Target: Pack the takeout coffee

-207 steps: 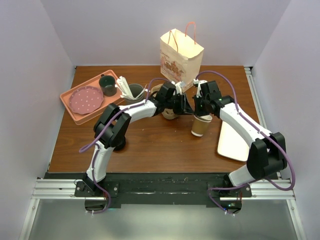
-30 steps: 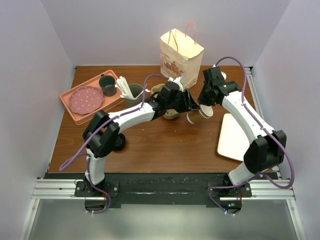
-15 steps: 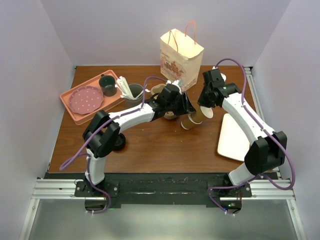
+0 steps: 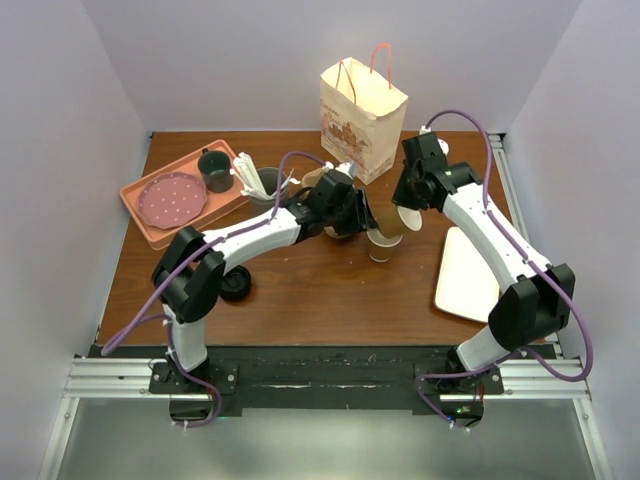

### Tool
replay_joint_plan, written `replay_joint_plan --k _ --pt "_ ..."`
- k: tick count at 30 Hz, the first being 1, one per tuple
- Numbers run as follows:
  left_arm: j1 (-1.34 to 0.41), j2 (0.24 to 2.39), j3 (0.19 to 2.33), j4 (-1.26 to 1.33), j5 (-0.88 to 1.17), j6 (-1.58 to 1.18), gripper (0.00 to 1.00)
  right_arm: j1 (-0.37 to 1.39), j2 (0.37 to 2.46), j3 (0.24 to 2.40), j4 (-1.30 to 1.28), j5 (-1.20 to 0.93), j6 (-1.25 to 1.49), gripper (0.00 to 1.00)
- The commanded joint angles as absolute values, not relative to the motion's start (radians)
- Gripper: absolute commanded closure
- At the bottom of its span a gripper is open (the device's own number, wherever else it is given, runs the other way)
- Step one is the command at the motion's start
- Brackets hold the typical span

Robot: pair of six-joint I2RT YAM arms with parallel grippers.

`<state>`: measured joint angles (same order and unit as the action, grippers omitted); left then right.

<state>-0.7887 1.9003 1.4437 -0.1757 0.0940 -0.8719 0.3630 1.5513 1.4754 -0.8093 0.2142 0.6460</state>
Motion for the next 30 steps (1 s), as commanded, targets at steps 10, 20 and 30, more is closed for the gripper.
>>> replay_joint_plan --k 10,20,30 --pt "-0.778 1.512 1.270 -0.281 0.006 -0.758 0.42 0.419 1.545 1.747 -0.934 0.172 0.442 1.00" --pt "-0.765 0.933 1.075 -0.523 -0.168 -0.660 0.00 0.762 1.672 1.875 -1.046 0.305 0.471 1.00" --pt "-0.764 0.703 1.227 -0.762 -0.397 -0.629 0.00 1.145 1.736 1.641 -1.017 0.582 0.531 1.00"
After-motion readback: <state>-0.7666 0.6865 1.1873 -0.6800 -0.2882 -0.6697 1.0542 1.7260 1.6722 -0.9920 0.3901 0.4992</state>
